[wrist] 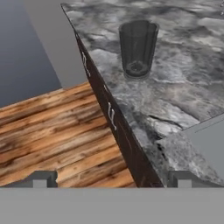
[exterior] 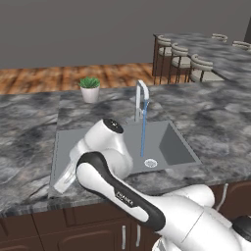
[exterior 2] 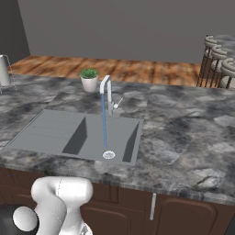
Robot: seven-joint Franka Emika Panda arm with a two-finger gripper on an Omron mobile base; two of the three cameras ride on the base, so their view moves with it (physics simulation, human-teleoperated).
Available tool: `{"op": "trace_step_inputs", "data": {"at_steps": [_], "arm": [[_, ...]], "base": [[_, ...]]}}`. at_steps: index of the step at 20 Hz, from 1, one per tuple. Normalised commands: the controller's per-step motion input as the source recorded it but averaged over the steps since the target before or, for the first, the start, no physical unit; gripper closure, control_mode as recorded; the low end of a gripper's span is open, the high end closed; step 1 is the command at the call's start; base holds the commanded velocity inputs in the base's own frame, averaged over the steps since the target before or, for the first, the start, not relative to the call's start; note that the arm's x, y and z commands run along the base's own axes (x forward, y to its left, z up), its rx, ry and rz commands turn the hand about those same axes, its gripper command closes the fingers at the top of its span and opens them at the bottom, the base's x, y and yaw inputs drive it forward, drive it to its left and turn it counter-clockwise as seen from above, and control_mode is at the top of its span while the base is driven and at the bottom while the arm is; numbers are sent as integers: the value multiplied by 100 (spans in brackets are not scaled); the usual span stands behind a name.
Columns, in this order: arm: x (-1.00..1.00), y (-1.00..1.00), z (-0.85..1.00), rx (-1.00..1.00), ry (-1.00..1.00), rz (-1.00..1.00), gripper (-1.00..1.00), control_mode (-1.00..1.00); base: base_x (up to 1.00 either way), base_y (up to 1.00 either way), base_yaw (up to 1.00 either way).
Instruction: Turn on the sink faucet and place the jug under the water for a few seconds to fill it up.
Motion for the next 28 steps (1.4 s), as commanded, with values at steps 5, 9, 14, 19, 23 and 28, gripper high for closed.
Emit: {"op": "trace_step_inputs", "data": {"at_steps": [5,9,14,19,23,28], "arm": [[-7,59,-18,0,5,9,-100,-100],[0,32,-7,0,4,8,-100,-100],[0,62,-19,0,1,1,-100,-100],[0,58,-12,0,0,0,-100,-100],[0,22,0,0,0,0,-100,-100],[22,0,1,3,0,-7,-100,-100]], "base": [[0,0,0],[0,0,0],[0,0,0],[0,0,0],[0,0,0],[0,0,0]]}}
